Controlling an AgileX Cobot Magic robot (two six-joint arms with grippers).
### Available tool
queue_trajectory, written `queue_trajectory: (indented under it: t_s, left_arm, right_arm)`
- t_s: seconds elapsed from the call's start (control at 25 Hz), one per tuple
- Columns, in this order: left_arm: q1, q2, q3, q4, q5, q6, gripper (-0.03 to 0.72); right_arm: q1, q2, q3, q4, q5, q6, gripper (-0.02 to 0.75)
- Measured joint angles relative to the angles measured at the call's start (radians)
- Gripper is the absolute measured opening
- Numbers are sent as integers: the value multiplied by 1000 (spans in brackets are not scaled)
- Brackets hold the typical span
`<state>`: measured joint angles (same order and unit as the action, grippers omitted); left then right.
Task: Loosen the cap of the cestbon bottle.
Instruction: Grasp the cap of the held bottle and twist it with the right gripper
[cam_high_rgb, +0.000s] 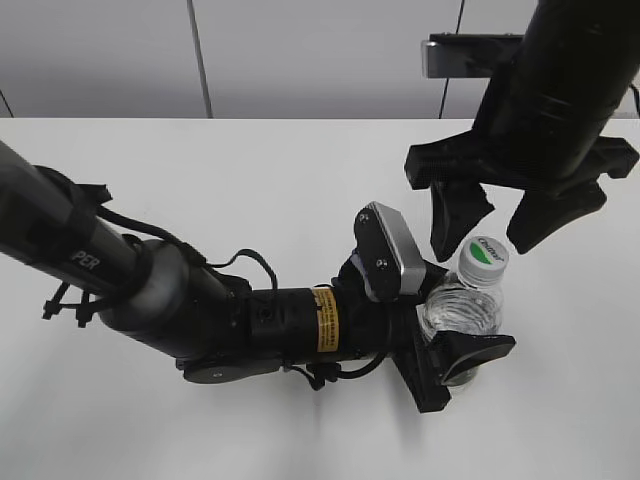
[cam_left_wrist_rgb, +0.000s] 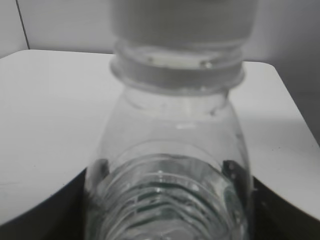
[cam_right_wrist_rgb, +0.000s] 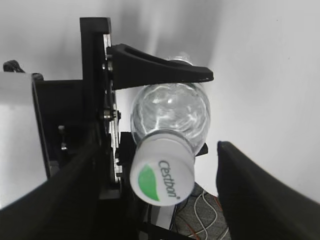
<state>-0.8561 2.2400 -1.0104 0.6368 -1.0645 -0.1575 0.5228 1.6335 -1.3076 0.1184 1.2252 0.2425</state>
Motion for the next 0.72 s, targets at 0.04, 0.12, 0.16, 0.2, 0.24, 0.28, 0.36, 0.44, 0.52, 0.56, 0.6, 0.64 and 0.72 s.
queue_trajectory:
  t_s: [0.04,0.12,0.16,0.2,0.24,0.28,0.36,0.44,0.52,0.56,0.6,0.64,0.72]
  left_arm:
    - [0,0,0,0,0,0,517]
    - [0,0,0,0,0,0,517]
    - [0,0,0,1,0,0,517]
    - [0,0,0,1,0,0,517]
    - [0,0,0,1,0,0,517]
    - [0,0,0,1,0,0,517]
    - [0,0,0,1,0,0,517]
    - [0,0,0,1,0,0,517]
    - [0,0,0,1,0,0,517]
    - [0,0,0,1,0,0,517]
    - [0,0,0,1,0,0,517]
    - [0,0,0,1,0,0,517]
    - [0,0,0,0,1,-1,517]
  right_arm:
    - [0,6,0,0,0,0,543]
    - [0,14,0,0,0,0,538]
    - [0,17,0,0,0,0,528]
    - [0,20,0,0,0,0,511]
    - [0,22,0,0,0,0,488]
    - [0,25,0,0,0,0,446]
    - [0,27,0,-2,0,-19,319]
    - [0,27,0,-5,1,-66,309]
    - [0,27,0,-5,1,-161,309]
    - [0,27,0,-5,1,-224,309]
    - [0,27,0,-4,1,-322,309]
    - [0,27,0,-4,1,-444,309]
    - [0,27,0,-4,1,-730,309]
